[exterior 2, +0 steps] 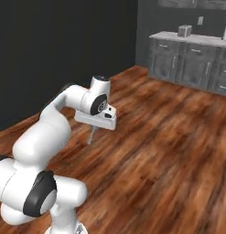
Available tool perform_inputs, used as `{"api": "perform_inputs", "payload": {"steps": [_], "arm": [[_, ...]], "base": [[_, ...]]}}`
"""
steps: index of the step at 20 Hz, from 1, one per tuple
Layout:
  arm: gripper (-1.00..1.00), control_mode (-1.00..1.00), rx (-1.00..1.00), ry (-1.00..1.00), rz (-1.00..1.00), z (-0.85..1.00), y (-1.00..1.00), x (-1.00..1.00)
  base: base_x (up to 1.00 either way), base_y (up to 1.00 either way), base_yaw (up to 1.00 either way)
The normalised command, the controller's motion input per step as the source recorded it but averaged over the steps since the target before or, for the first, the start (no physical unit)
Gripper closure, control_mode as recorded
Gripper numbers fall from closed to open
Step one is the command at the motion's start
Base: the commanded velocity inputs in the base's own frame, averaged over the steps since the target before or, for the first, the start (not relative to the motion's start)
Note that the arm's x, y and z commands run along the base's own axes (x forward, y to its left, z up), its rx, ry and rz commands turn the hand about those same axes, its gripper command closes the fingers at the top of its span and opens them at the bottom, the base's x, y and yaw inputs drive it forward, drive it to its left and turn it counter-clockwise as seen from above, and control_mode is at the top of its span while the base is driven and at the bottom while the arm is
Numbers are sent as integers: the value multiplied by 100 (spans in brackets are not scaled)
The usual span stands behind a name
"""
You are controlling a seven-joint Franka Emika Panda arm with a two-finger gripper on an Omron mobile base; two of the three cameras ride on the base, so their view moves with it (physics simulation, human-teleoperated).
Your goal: Organize the utensils by type. Pick up the wooden spoons from the counter and place them in the open cabinet. Then pick up the metallic utensils from the counter and place them in the open drawer.
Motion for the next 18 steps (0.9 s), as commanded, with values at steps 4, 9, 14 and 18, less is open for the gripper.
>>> {"api": "perform_inputs", "payload": {"steps": [4,9,14,18], "arm": [[100,100,0,0,0,0,0,0],[100,100,0,0,0,0,0,0],[100,100,0,0,0,0,0,0],[100,100,0,0,0,0,0,0]], "base": [[13,-4,100],[0,-2,100],[0,-13,100],[0,-26,92]]}}
